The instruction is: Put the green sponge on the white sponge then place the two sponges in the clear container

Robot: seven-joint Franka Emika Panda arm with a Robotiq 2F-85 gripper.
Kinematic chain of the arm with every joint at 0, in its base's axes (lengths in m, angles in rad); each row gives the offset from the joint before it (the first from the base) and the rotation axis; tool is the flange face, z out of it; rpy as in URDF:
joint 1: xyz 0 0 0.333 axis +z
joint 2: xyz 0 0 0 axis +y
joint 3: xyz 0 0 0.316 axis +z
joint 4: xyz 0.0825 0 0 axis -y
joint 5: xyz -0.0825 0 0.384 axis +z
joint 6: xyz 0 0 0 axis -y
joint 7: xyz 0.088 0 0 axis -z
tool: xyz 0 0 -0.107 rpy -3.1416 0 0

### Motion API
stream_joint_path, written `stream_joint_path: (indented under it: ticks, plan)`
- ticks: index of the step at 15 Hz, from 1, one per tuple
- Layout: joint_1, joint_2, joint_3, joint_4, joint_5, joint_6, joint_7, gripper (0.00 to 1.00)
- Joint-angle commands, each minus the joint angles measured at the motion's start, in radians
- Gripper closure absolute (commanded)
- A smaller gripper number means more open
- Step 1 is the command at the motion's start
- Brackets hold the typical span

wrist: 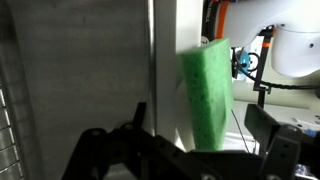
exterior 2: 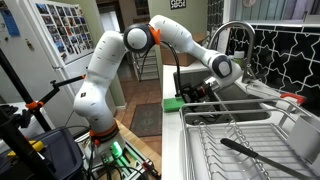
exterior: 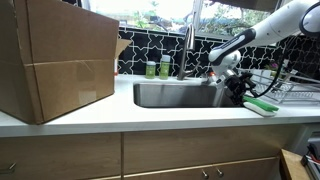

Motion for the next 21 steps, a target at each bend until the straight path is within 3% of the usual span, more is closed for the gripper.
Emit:
stream_joint_path:
  ticks: [1, 6, 8, 9, 17, 21]
  plan:
    - [-0.022, 0.041, 0.019, 0.038, -0.034, -0.06, -0.032, 0.0]
    - [-0.023, 0.06, 0.02, 0.049, -0.043, -0.105, -0.03, 0.03]
    - [-0.024, 0.066, 0.02, 0.054, -0.045, -0.112, -0.026, 0.27]
    - [-0.025, 0.069, 0.02, 0.056, -0.046, -0.113, -0.026, 0.3]
    - [-0.042, 0.08, 0.02, 0.096, -0.043, -0.133, -0.028, 0.92]
    - [-0.052, 0.064, 0.02, 0.098, -0.041, -0.161, -0.042, 0.96]
